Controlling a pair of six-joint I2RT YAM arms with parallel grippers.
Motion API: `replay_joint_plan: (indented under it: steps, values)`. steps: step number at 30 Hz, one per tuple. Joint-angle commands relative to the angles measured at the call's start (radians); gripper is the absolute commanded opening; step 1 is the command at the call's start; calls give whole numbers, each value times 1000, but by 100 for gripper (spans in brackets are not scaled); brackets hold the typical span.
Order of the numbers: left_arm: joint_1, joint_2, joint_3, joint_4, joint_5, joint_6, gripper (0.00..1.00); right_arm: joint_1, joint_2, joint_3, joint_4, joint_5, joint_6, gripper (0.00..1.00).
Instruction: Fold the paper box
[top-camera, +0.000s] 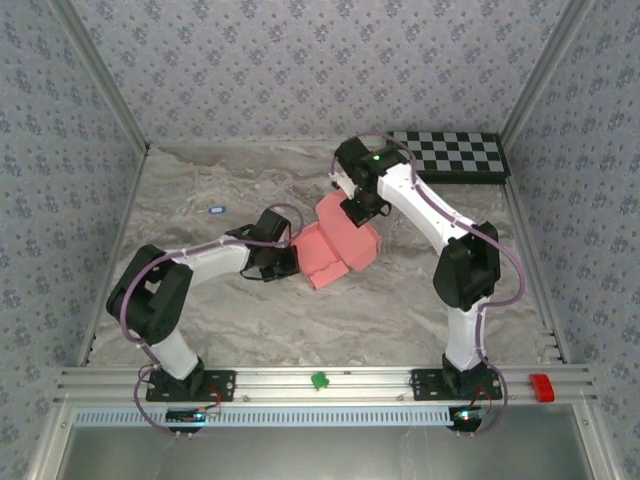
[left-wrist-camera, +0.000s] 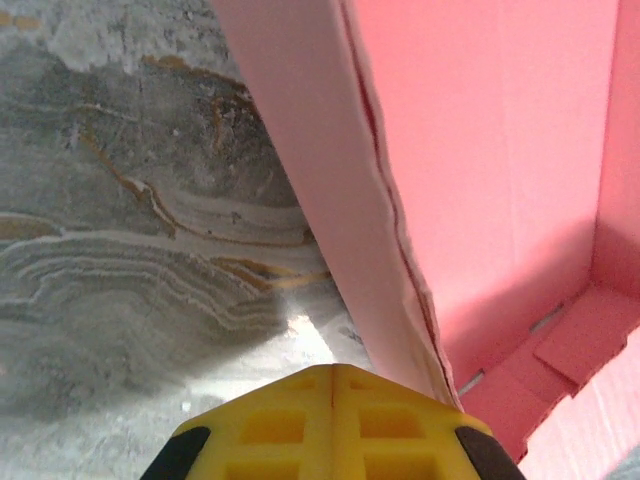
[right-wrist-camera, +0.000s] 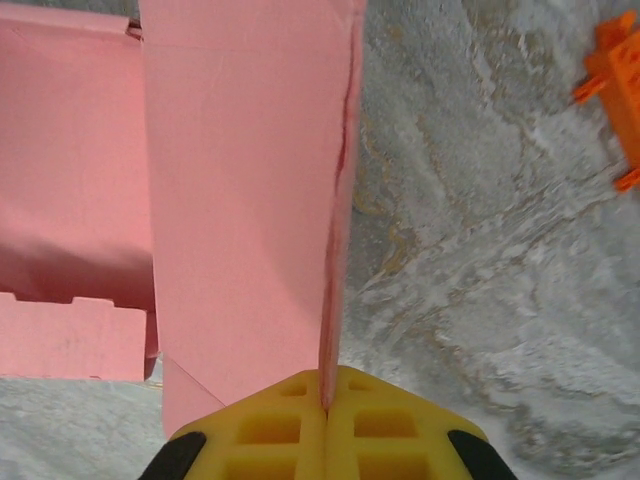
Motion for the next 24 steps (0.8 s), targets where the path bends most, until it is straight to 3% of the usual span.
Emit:
replay_joint_plan:
  steps: [1,7,24]
  values:
    - [-9,-99,0,-22,-25,0,2,29,24,41,1,116,-129,6]
    - [7,-202,-9,-108,-142,18,7,83,21,13,128,223,-314,4]
    - [102,-305,-104,-113,-163,11,17,188,27,-79,370,259,-684,9]
